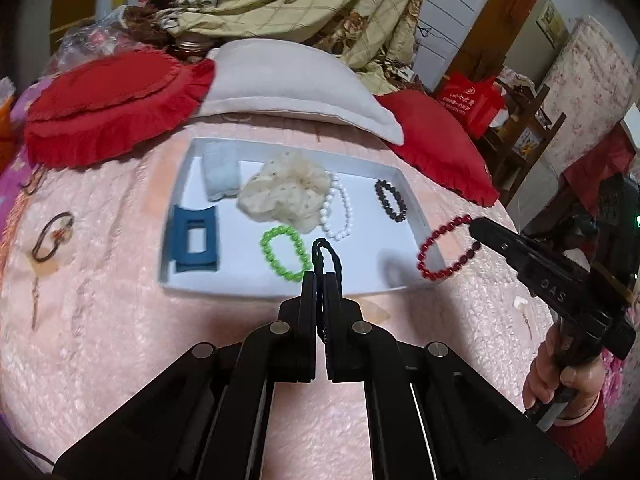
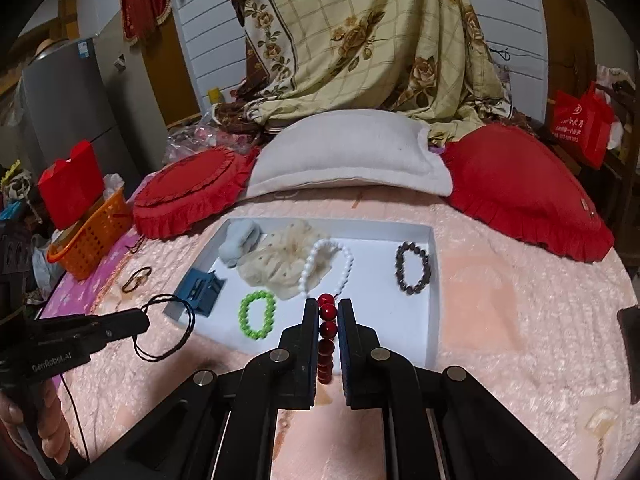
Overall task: Organize jewelry
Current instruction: 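Lower the red bracelet and black hair ties into the tray, opening both tools, then grasp the silver braided bangle with the left tool while the right grasps the spiral hair coil, then carry the silver bangle and spiral coil over the white tray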
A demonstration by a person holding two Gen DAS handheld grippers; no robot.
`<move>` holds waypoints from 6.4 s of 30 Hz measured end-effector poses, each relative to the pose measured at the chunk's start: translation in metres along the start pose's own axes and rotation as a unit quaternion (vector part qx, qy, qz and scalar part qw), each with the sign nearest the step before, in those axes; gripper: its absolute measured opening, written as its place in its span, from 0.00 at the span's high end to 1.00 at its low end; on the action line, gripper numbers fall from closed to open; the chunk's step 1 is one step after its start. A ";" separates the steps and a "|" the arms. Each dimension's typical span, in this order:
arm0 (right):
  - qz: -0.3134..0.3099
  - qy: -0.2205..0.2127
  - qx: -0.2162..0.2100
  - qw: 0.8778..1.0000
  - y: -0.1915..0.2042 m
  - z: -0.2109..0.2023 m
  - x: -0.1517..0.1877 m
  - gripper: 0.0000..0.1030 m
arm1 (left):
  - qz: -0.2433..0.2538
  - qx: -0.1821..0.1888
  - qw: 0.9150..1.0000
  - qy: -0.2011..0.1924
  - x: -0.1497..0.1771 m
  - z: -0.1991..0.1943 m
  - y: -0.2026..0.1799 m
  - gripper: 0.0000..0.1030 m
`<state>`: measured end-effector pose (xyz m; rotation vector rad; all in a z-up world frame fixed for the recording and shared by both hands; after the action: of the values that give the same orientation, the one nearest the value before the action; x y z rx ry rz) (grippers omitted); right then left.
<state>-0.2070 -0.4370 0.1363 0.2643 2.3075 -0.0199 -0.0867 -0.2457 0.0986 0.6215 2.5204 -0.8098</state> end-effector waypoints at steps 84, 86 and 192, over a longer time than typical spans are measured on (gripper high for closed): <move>0.037 0.070 0.038 0.996 -0.001 -0.010 0.182 0.75 | -0.002 -0.100 0.994 0.045 0.057 0.075 0.061 0.89; 0.029 0.071 0.048 0.996 0.002 -0.009 0.182 0.75 | 0.012 -0.108 0.993 0.038 0.057 0.077 0.058 0.89; 0.076 0.025 -0.035 0.996 0.046 -0.032 0.126 0.90 | 0.066 -0.159 0.983 -0.055 0.087 -0.050 0.024 0.94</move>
<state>-0.3042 -0.3657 0.0694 0.4089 2.3261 0.1449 -0.1574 -0.1720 0.0810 0.6079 2.4059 -0.3711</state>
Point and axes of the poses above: each gripper's, at about its wrist camera, not at the fingertips, and z roughly the way its jaws point, y to its left, x to its underside, the point moved 3 cm from there along z, roughly the way its jaws point, and after that the axes turned 12 degrees about -z, right-handed, at the moved point
